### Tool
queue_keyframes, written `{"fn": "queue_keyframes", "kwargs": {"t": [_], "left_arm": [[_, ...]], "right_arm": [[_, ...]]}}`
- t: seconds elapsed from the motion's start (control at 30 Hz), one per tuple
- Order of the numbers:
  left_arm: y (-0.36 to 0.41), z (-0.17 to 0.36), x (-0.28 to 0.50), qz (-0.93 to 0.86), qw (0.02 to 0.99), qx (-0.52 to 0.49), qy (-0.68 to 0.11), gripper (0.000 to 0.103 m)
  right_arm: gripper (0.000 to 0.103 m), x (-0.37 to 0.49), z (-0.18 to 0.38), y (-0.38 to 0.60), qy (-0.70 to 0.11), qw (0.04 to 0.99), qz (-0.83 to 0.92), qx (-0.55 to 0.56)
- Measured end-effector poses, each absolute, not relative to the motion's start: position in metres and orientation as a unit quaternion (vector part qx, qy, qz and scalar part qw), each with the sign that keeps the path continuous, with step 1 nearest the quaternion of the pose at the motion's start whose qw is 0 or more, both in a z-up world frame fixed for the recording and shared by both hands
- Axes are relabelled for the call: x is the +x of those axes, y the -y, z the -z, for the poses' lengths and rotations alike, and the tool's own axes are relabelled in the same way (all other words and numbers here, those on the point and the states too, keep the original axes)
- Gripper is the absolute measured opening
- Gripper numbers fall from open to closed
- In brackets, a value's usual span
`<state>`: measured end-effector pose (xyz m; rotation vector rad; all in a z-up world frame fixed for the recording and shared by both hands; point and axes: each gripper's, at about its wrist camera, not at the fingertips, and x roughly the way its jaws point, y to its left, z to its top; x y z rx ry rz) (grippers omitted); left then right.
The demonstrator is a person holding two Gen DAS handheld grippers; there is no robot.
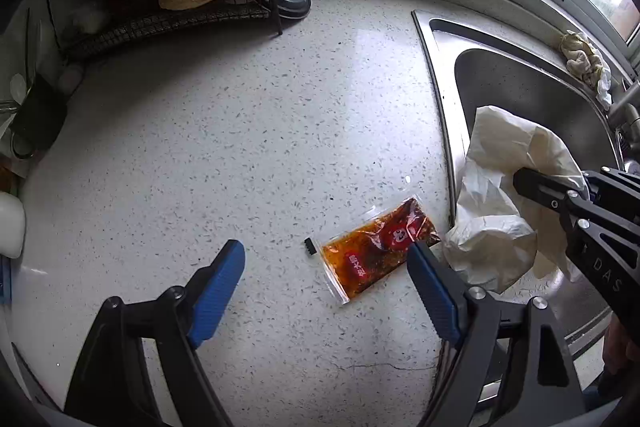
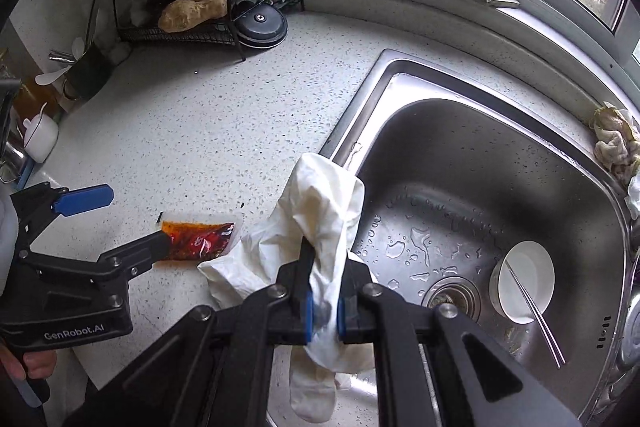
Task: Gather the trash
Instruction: 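Lift the white gloves off the counter with the right tool, then grasp the red sauce packet with the left tool while the right tool holds the gloves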
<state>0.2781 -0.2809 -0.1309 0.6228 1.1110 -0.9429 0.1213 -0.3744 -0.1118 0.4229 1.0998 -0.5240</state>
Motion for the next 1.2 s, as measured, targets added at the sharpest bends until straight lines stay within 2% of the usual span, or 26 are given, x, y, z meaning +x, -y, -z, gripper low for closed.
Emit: {"fn": "queue_keyframes", "kwargs": {"t": [0.3, 0.6, 0.7, 0.73, 0.77, 0.8, 0.87, 0.97, 1.2], "left_arm": [[0.291, 0.147, 0.268, 0.438, 0.673, 0.325, -0.499, 0.082], [0.318, 0.161, 0.28, 0.441, 0.666, 0.325, -0.506, 0.082], [0.325, 0.159, 0.283, 0.44, 0.672, 0.319, -0.503, 0.067], [0.326, 0.157, 0.284, 0.441, 0.673, 0.317, -0.501, 0.056], [0.327, 0.156, 0.285, 0.445, 0.674, 0.316, -0.499, 0.041], [0.329, 0.154, 0.285, 0.447, 0.674, 0.316, -0.496, 0.034], [0.33, 0.153, 0.282, 0.447, 0.675, 0.318, -0.492, 0.031], [0.329, 0.148, 0.271, 0.454, 0.675, 0.319, -0.486, 0.012], [0.3, 0.135, 0.262, 0.462, 0.69, 0.274, -0.485, 0.007]], "right_arm": [[0.007, 0.113, 0.12, 0.375, -0.507, 0.792, 0.253, 0.226], [0.007, 0.118, 0.13, 0.382, -0.516, 0.784, 0.247, 0.241], [0.007, 0.119, 0.13, 0.382, -0.513, 0.785, 0.246, 0.246], [0.007, 0.119, 0.131, 0.382, -0.512, 0.785, 0.247, 0.247], [0.007, 0.118, 0.132, 0.383, -0.511, 0.785, 0.246, 0.249], [0.007, 0.117, 0.131, 0.384, -0.51, 0.785, 0.245, 0.251], [0.007, 0.116, 0.131, 0.385, -0.508, 0.787, 0.242, 0.253], [0.007, 0.116, 0.127, 0.385, -0.502, 0.792, 0.239, 0.252], [0.007, 0.11, 0.111, 0.371, -0.488, 0.807, 0.225, 0.243]]}}
